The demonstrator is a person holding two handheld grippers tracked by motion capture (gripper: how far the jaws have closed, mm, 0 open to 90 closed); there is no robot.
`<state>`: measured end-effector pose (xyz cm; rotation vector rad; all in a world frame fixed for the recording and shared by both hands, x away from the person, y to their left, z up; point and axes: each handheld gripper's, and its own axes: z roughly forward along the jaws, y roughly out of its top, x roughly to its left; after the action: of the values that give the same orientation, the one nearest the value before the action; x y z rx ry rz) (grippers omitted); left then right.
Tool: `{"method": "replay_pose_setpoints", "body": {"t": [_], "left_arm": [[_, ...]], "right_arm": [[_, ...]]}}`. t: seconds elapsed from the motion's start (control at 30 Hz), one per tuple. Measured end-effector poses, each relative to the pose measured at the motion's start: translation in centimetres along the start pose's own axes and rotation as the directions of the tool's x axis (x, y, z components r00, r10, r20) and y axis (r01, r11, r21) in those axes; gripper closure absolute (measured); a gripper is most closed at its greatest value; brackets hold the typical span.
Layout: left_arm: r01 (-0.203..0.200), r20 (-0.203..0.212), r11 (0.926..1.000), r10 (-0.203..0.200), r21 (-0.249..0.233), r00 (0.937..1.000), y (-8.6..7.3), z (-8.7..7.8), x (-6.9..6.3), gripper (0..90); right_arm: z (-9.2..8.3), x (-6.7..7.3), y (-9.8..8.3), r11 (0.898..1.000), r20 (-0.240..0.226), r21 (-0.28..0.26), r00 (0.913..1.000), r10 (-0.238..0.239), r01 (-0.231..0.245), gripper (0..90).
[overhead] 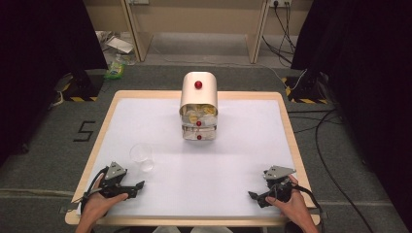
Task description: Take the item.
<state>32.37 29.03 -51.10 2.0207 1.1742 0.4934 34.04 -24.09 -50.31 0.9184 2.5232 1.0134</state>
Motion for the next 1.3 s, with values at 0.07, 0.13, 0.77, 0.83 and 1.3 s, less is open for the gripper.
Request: {"method": "replay_pose_setpoints", "body": {"t": [0.07, 0.13, 0.77, 0.83, 1.3], "left_arm": [[0.002, -0.004, 1.0000, -0.002, 0.001, 1.0000, 0.0, 0.0, -0.1, 14.2], [0.015, -0.020, 0.9999, -0.015, 0.001, 0.9997, 0.0, -0.1, -0.3, 14.5], [0.021, -0.018, 0.9991, -0.021, -0.038, 0.9996, 0.9, -1.9, -2.8, 16.4], [0.036, 0.004, 0.9979, -0.036, -0.054, 0.9993, 0.8, -2.1, -3.2, 16.7], [-0.014, 0.094, 0.9956, 0.023, -0.092, 0.9953, 2.5, -0.8, -7.2, 18.3]], "right_arm": [[0.0, 0.0, 0.0, 1.000, 0.000, 0.000, 1.0000, 0.001, -0.001, 0.3], [0.0, 0.0, 0.0, 1.000, -0.001, 0.001, 1.0000, 0.001, -0.001, 0.3], [0.0, 0.0, 0.0, 1.000, -0.001, 0.001, 1.0000, 0.001, -0.001, 0.3], [0.0, 0.0, 0.0, 1.000, -0.001, 0.001, 1.0000, -0.002, 0.002, 0.3], [0.0, 0.0, 0.0, 1.000, -0.001, 0.001, 1.0000, 0.001, -0.001, 0.3]]}}
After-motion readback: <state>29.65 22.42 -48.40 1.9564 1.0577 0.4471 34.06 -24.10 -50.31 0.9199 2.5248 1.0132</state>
